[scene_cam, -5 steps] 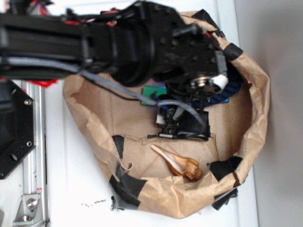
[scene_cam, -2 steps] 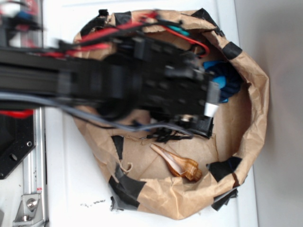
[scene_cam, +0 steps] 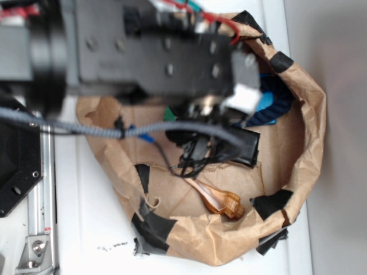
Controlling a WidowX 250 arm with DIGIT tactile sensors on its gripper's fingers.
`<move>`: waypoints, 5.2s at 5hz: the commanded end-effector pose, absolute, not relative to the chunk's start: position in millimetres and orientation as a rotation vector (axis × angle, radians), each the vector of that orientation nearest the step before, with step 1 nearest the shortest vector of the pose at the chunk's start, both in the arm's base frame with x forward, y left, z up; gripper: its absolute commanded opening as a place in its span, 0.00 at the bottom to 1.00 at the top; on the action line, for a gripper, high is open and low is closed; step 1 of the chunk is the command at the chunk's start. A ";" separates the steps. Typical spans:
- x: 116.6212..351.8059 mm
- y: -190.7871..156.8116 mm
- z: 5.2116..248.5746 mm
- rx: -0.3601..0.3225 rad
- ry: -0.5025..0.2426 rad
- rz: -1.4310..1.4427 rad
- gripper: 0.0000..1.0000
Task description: Grab the green block.
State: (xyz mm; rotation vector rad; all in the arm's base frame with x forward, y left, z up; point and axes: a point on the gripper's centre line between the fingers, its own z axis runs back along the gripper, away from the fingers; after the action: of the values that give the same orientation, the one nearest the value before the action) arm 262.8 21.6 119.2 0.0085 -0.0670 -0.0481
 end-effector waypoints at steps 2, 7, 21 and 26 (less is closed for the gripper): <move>265.8 37.2 103.2 -0.077 -0.162 -0.161 1.00; 275.0 11.9 7.2 -0.111 0.006 -0.318 1.00; 250.9 16.9 88.8 -0.140 -0.183 -0.717 1.00; 226.3 6.7 10.8 -0.012 0.030 -1.057 1.00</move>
State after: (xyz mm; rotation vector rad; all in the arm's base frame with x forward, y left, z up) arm 228.6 2.1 13.3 -0.0140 0.0381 -1.0267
